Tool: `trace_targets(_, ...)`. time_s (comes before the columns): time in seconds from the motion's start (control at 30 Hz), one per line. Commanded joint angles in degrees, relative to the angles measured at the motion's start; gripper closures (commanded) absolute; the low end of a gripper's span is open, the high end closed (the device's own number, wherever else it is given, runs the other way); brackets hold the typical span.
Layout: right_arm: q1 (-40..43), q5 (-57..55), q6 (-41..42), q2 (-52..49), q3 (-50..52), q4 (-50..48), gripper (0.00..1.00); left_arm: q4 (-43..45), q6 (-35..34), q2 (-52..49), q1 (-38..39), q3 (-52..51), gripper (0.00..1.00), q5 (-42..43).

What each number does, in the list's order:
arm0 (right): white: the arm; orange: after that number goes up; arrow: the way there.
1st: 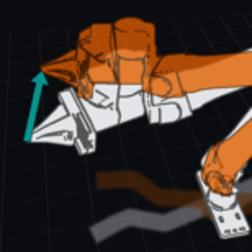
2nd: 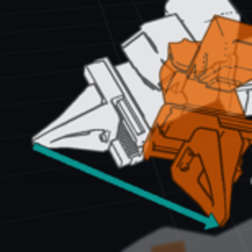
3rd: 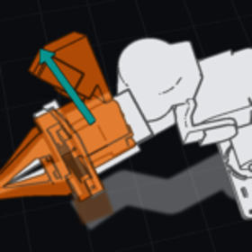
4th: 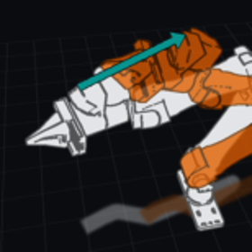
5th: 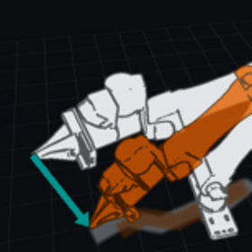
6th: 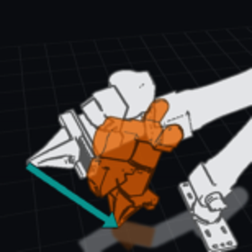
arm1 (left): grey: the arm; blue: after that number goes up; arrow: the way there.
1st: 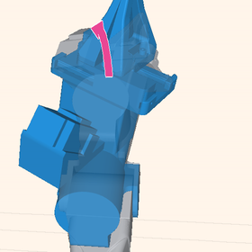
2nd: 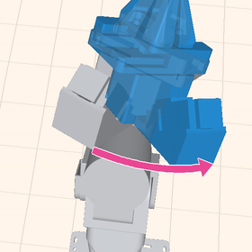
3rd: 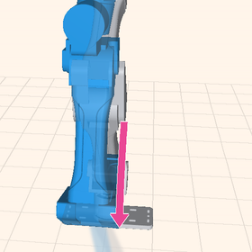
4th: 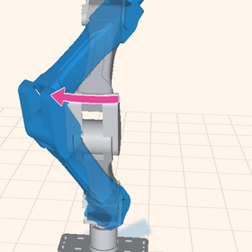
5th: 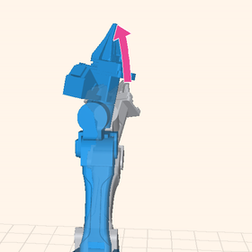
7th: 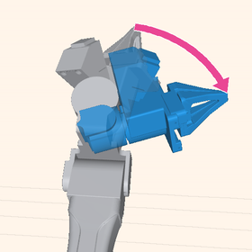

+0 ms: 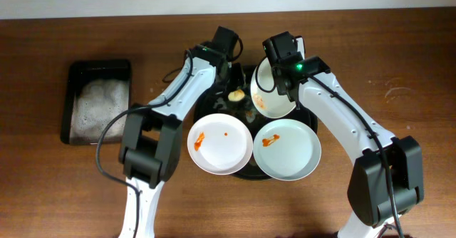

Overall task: Clean dirty plates on tray and stack at the side
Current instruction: 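Tilt the plate up with the right gripper and scrub it with the sponge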

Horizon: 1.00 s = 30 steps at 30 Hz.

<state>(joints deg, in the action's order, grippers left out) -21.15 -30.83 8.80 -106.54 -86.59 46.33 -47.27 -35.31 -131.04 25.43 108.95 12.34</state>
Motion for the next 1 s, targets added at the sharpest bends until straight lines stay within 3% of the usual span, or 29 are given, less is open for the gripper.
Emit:
trace_targets(0.0,0.0,-1.4,0.0,1.3,-1.2,0.0,0.96,1.6,1.5,4.4,1.1,-0.1,1.0,7.9)
trace_targets(0.2,0.0,-1.4,0.0,1.3,-1.2,-0.5,0.96,10.4,-5.7,4.3,5.7,-3.8,1.0,8.9)
trace_targets(0.33,0.0,-1.4,0.0,1.3,-1.2,-0.5,0.96,22.3,-13.5,4.3,8.2,-14.5,1.0,8.9)
trace_targets(0.57,0.0,-1.4,-0.2,1.3,-1.2,-0.4,0.96,24.1,-12.8,4.3,5.9,-20.2,1.0,1.7)
trace_targets(0.7,0.0,-1.4,-1.1,1.3,-1.2,-0.2,0.96,23.6,-12.6,4.3,2.5,-20.2,1.0,1.9)
trace_targets(0.83,0.0,-1.8,-1.1,1.3,-1.2,-0.2,0.96,23.7,-12.1,5.3,-0.8,-19.8,1.0,7.3)
trace_targets(0.97,0.0,-5.9,-1.1,1.4,-1.5,0.6,0.96,23.6,-4.1,10.4,-1.2,-19.3,1.0,8.1)
